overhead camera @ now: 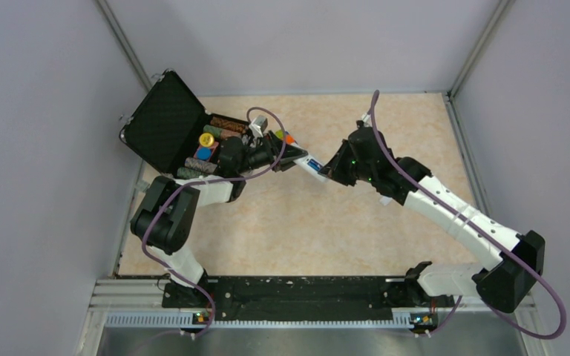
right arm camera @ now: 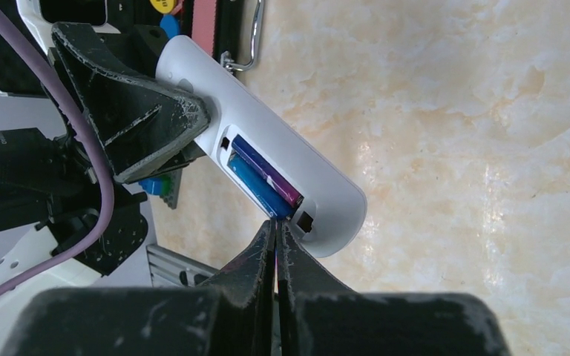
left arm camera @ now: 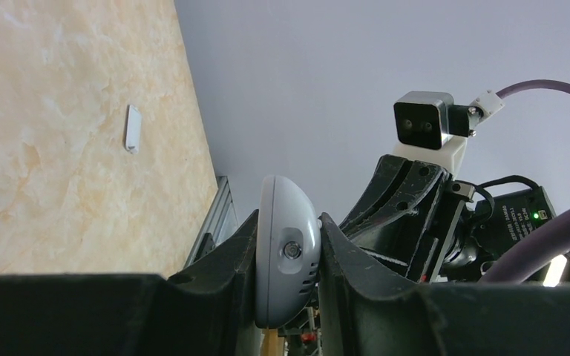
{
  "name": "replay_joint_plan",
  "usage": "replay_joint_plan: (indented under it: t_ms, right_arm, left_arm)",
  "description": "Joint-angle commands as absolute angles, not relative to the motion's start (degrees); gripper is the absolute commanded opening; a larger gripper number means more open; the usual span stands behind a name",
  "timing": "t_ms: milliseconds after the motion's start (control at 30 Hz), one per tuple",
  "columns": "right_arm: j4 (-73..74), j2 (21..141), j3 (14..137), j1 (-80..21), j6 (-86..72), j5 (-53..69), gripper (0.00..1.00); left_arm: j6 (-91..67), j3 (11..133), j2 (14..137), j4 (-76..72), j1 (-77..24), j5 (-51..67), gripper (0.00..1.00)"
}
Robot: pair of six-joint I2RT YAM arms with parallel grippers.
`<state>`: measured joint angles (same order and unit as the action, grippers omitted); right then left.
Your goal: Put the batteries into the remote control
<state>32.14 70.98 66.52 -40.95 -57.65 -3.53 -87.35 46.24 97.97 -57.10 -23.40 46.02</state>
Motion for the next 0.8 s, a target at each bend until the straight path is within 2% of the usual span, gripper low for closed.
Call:
replay_joint_plan:
  t_ms: [0,367,567,767]
  right_arm:
    - [28.0,72.3,65.5,-39.6,-59.7,-0.3,0.0]
    - [28.2,74.7,64.9,-36.7,-61.9,7.5,0.0]
    - [28.4,74.0,63.0,-34.8,-63.7,9.3,0.11]
    - [28.4,72.7,61.9,-32.6,-65.6,11.1,0.28]
  left_arm:
    - [-88.3,47.5,95.3,-68.6,-24.7,50.8,0.0]
    - [-83.7,47.9,94.6,-77.5,-25.1,54.9,0.0]
    - [-80.5,48.2,93.8,-77.9,-25.2,55.6,0.0]
    - [-67.5,48.9,89.5,-61.3,-25.2,54.2,0.0]
